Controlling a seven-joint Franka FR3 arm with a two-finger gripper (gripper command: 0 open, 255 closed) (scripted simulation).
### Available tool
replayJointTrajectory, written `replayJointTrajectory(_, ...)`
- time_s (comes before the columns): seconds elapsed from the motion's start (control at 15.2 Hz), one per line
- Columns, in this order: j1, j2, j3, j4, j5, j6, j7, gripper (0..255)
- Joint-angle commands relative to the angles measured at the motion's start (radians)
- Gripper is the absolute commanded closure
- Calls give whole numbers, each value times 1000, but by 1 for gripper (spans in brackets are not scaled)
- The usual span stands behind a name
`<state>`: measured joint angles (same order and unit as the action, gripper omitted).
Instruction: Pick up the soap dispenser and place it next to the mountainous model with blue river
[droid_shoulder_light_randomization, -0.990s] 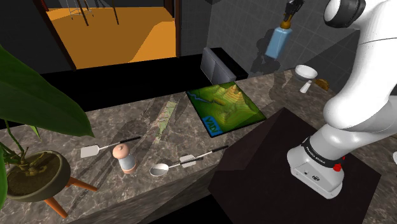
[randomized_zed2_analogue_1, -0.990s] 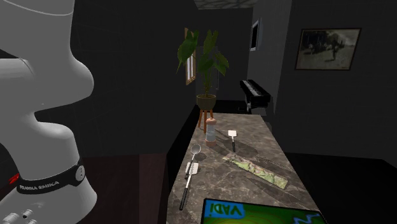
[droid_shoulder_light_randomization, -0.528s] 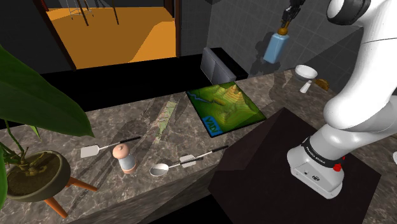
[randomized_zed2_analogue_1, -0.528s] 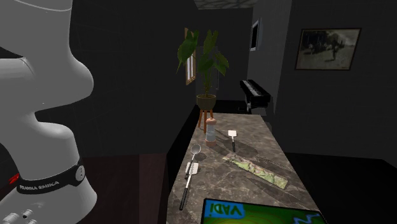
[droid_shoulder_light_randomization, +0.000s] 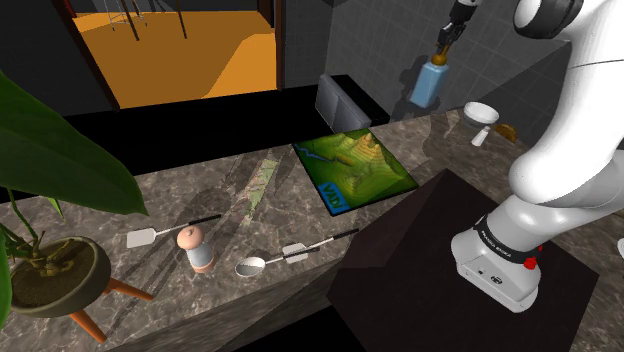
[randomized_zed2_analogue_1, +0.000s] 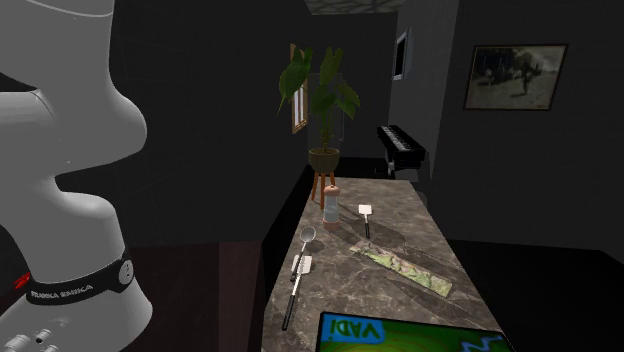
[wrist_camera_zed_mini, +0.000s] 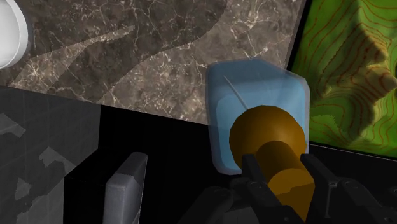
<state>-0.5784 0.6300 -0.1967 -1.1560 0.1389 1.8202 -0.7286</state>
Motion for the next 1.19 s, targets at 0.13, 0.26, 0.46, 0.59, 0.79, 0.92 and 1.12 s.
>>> replayJointTrajectory(0.13, 4, 1, 1, -54, 2, 56, -3, 255)
replayJointTrajectory(0.26, 5, 4, 2, -76, 3, 81, -5, 255)
replayJointTrajectory(0.46, 6, 11, 3, -106, 5, 117, -7, 255)
replayJointTrajectory(0.59, 7, 16, 4, -123, 6, 140, -9, 255)
replayJointTrajectory(0.79, 8, 26, 5, -148, 9, 174, -12, 255)
replayJointTrajectory(0.92, 8, 34, 6, -162, 11, 196, -13, 255)
replayJointTrajectory(1.12, 8, 48, 8, -181, 14, 228, -16, 255)
